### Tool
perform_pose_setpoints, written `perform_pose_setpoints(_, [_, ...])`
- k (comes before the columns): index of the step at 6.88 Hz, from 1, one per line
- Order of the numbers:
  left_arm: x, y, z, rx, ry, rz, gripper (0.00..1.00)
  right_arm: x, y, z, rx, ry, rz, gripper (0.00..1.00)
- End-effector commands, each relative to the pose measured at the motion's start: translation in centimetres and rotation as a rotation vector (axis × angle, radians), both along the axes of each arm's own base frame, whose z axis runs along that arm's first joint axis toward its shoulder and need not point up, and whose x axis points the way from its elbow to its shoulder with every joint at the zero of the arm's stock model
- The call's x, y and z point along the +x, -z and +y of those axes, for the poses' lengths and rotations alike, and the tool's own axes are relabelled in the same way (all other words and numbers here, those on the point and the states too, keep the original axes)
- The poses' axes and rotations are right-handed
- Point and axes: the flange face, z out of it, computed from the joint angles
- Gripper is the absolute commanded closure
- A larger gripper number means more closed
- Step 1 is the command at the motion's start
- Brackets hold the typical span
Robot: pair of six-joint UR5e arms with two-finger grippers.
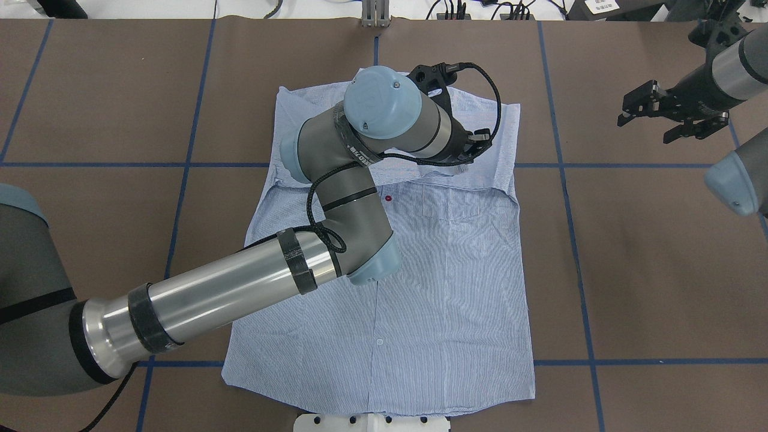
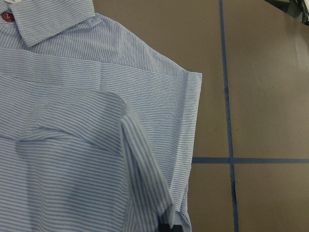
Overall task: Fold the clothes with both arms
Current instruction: 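Fold the cuff with the left gripper across the chest while the right arm withdraws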
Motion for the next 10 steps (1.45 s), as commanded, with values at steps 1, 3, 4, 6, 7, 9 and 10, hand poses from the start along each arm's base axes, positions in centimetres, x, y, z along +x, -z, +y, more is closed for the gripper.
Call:
perform_pose_setpoints(1, [1.6, 1.2, 1.6, -0.014, -0.016, 0.014, 0.88, -0.1, -0.1, 0.1, -0.001, 0.002, 0.0, 0.0])
perform_pose_setpoints(3, [3.8, 3.1, 2.8, -0.047, 0.026, 0.021, 0.27, -0.2, -0.1, 0.1, 0.002, 0.005, -0.004, 0.0])
perform_pose_setpoints(4, [4.0, 3.5, 3.1, -0.041, 0.037, 0.025, 0.16, -0.1, 0.1, 0.2, 0.006, 0.004, -0.007, 0.0])
perform_pose_setpoints(6, [3.2, 4.8, 3.3, -0.055, 0.045, 0.056, 0.11, -0.2, 1.4, 0.5, 0.01, 0.006, -0.032, 0.0])
perform_pose_setpoints(7, [1.6, 6.0, 3.4, -0.046, 0.041, 0.079, 0.12, -1.0, 3.3, 1.5, 0.029, 0.017, -0.052, 0.0])
perform_pose_setpoints(9, [-5.2, 3.4, 3.7, -0.06, 0.005, 0.06, 0.16, -6.3, 8.5, 6.6, -0.102, -0.071, -0.111, 0.0])
perform_pose_setpoints(10, [-10.4, -0.2, 4.4, -0.033, -0.002, 0.054, 0.18, -10.4, 11.5, 11.1, -0.195, -0.172, -0.129, 0.0])
